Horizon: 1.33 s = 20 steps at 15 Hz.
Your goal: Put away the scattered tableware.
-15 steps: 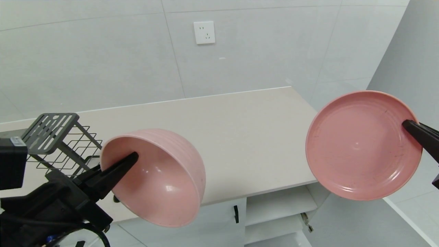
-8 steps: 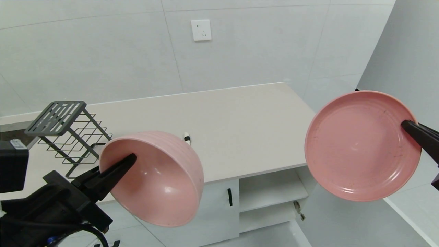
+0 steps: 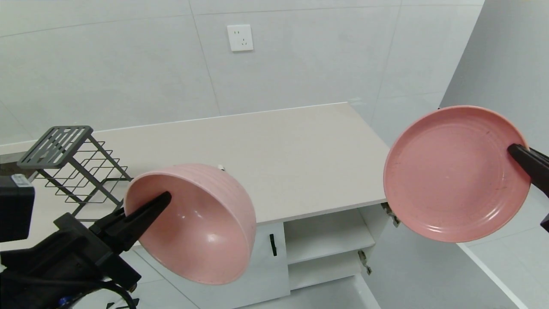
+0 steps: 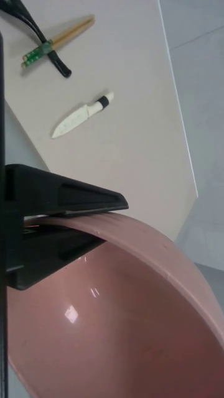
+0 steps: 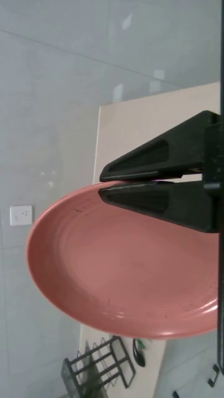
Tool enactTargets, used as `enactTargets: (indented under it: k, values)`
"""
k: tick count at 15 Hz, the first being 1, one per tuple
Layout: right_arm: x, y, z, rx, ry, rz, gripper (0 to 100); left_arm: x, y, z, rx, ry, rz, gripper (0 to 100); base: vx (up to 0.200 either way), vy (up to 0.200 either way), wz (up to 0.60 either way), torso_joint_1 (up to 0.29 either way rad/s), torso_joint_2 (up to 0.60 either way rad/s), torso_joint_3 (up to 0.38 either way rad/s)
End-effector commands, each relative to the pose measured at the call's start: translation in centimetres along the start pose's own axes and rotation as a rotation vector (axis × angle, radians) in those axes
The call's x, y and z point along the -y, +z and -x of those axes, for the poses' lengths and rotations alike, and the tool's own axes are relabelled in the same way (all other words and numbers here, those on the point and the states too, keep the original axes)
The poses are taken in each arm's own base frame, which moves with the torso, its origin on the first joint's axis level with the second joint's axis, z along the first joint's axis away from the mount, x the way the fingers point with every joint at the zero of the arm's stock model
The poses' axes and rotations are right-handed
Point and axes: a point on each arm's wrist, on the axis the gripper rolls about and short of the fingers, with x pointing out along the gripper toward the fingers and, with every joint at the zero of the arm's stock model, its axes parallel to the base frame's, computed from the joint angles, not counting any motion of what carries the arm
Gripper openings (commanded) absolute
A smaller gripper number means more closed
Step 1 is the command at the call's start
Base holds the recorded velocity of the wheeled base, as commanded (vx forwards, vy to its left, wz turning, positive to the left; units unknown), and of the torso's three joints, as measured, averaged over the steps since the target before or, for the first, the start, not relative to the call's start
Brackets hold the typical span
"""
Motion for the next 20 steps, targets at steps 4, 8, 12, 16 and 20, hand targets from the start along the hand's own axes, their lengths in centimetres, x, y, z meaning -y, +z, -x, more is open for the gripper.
enactTargets:
  k: [4, 8, 12, 16, 20]
  values:
    - [0.1, -0.9, -0.2, -0.043, -0.001, -0.005, 0, -0.1, 0.2, 0.2, 0.060, 0.003, -0.014, 0, 0.000, 0.000, 0.00, -0.090, 0.18, 0.086]
    - [0.1, -1.0, -0.2, -0.046, -0.002, -0.008, 0, -0.5, 0.1, -0.2, 0.105, 0.034, -0.059, 0, 0.000, 0.000, 0.00, -0.126, 0.26, 0.128]
    - [0.1, -1.2, -0.1, -0.054, -0.002, 0.006, 0, -1.7, -0.3, -0.9, 0.152, 0.111, -0.076, 0, 0.000, 0.000, 0.00, -0.126, 0.25, 0.124]
    - [0.1, -1.3, -0.2, -0.060, -0.002, 0.010, 0, -1.7, -2.0, -1.2, 0.059, 0.121, -0.175, 0, 0.000, 0.000, 0.00, -0.146, 0.29, 0.140]
    - [0.1, -1.3, -0.2, -0.059, -0.002, 0.011, 0, -1.9, -3.3, -1.5, -0.016, 0.137, -0.209, 0, 0.000, 0.000, 0.00, -0.229, 0.46, 0.225]
